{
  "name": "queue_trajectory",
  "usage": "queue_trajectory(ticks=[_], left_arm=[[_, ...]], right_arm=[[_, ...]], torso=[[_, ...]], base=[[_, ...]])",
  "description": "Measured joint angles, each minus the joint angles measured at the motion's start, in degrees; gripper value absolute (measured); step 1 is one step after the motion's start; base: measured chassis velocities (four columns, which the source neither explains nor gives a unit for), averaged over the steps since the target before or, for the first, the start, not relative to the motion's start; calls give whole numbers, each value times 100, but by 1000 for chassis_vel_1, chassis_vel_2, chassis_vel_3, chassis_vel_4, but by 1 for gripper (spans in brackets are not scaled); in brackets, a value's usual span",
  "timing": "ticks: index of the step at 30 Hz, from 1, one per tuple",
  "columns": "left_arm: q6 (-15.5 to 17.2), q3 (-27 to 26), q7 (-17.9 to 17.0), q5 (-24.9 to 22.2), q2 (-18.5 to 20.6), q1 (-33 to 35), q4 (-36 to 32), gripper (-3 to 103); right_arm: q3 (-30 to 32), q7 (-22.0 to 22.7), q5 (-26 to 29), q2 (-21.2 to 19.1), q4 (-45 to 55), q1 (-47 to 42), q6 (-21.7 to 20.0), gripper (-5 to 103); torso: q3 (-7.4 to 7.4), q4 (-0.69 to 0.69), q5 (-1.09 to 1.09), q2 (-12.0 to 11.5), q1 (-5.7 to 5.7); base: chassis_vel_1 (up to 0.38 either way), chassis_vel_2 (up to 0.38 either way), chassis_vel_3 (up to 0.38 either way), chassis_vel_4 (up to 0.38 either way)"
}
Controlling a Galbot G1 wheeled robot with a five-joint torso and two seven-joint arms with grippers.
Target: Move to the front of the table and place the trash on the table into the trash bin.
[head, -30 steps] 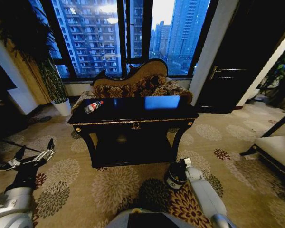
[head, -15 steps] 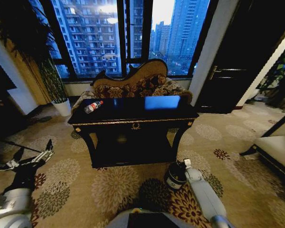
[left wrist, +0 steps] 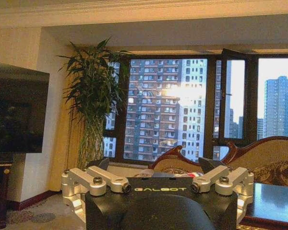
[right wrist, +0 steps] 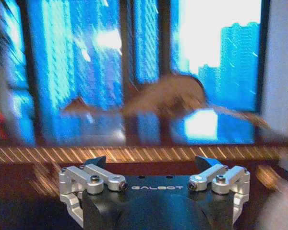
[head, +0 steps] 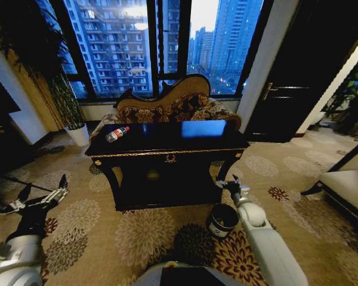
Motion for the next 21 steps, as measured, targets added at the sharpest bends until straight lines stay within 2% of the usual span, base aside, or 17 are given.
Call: queue_trajectory(ticks=[3, 6, 12, 21], left_arm=[[-1, -1, 1, 10, 27, -8, -7, 100], [-1, 30, 0, 44, 26, -15, -8, 100], [4, 97, 2, 141, 14, -25, -11, 100], [18, 198, 6, 273, 7, -29, -16, 100]], right_arm=[[-48, 0, 424, -61, 959, -177, -70, 100], [-137, -1, 458, -48, 1234, -262, -135, 100], [-260, -2, 105, 64, 1251, -458, -63, 100], [-277, -4, 6, 92, 1213, -487, 2, 100]], torso=[[0, -1, 0, 0, 0], [0, -1, 2, 1, 0], [0, -1, 2, 0, 0], [-1, -1, 2, 1, -1]], base=[[0, 0, 0, 0], [0, 0, 0, 0], [0, 0, 0, 0], [-21, 13, 13, -18]])
